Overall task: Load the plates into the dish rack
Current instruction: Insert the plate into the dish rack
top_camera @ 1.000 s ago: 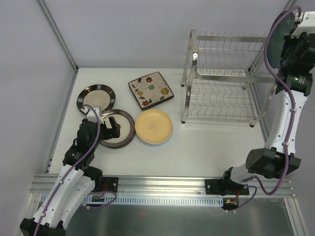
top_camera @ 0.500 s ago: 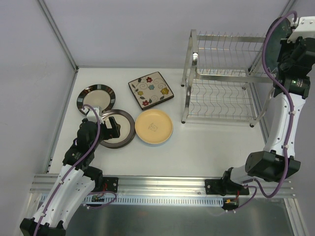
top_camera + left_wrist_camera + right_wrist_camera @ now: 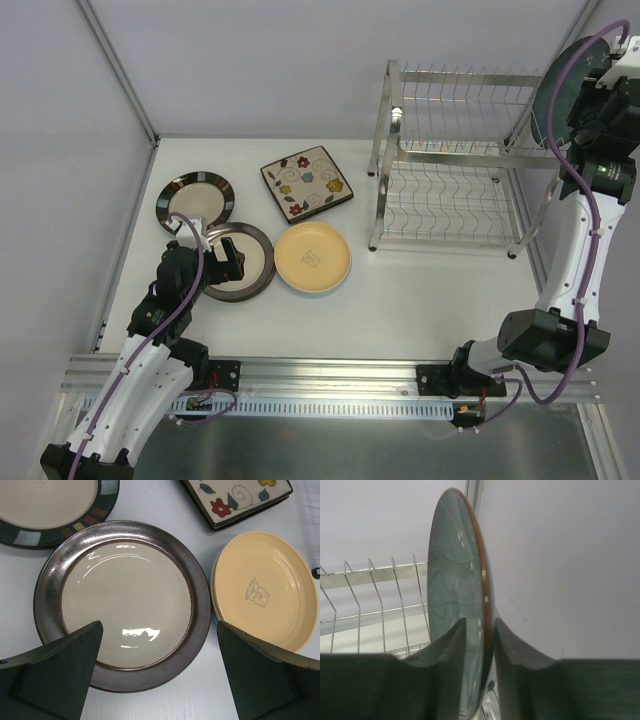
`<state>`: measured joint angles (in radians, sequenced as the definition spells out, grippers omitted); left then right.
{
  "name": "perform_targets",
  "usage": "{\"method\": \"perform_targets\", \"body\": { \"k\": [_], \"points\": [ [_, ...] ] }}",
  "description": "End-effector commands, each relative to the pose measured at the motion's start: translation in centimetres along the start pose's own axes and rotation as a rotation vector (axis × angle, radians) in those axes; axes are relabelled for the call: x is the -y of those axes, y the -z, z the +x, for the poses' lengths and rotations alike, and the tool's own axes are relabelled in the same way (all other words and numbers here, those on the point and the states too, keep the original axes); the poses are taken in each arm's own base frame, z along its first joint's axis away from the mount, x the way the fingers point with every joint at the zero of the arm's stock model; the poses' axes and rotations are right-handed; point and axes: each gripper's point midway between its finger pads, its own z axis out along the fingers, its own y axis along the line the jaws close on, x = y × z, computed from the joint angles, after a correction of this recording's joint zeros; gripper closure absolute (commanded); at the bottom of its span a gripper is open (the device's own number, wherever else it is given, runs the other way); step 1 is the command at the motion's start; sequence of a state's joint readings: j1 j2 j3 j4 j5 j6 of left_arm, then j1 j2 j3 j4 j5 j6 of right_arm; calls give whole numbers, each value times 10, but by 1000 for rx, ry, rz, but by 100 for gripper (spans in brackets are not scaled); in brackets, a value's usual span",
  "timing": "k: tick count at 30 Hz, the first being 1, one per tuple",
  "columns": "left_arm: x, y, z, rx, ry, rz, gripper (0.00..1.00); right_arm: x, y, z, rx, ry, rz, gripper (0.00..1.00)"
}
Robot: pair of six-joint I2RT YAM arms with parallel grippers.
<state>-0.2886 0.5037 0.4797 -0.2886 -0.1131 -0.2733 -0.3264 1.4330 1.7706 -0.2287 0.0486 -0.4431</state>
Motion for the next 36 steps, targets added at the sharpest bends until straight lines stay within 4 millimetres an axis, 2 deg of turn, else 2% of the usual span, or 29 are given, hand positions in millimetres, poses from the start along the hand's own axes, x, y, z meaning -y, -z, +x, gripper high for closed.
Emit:
{"method": "perform_targets", "body": {
  "k": [1, 8, 9, 12, 15, 17, 21, 24, 28, 32, 34, 35, 36],
  "points": [
    [8, 0, -13, 39, -13, 38, 1, 11, 28, -52, 134, -58, 27, 66],
    [9, 2, -15, 48, -12, 41, 1, 18, 31, -52, 125, -79, 52, 48],
    [9, 2, -15, 49, -12, 43, 1, 18, 32, -54, 128, -81, 52, 44],
    [10, 3, -16, 51, -11, 47, 1, 18, 36, -56, 133, -87, 48, 39],
    [10, 3, -17, 51, -8, 47, 1, 18, 39, -59, 138, -96, 47, 29],
    [10, 3, -17, 52, -8, 49, 1, 18, 43, -63, 146, -115, 48, 24],
    [11, 3, -17, 50, -1, 50, 1, 19, 53, -68, 157, -157, 53, 8],
    [11, 2, -17, 45, 8, 49, 1, 19, 66, -74, 166, -199, 52, 0],
    [13, 0, -15, 28, 24, 48, 1, 15, 93, -82, 174, -276, 30, 0],
    [16, -4, -12, -5, 36, 57, 1, -2, 111, -66, 117, -385, -29, 0],
    [17, -6, -8, -26, 45, 58, 1, -17, 120, -60, 99, -439, -90, 0],
    [18, -7, -7, -39, 48, 59, 1, -20, 135, -63, 115, -464, -105, 0],
    [18, -8, -6, -46, 49, 58, 1, -31, 134, -50, 81, -483, -139, 0]
  ]
}}
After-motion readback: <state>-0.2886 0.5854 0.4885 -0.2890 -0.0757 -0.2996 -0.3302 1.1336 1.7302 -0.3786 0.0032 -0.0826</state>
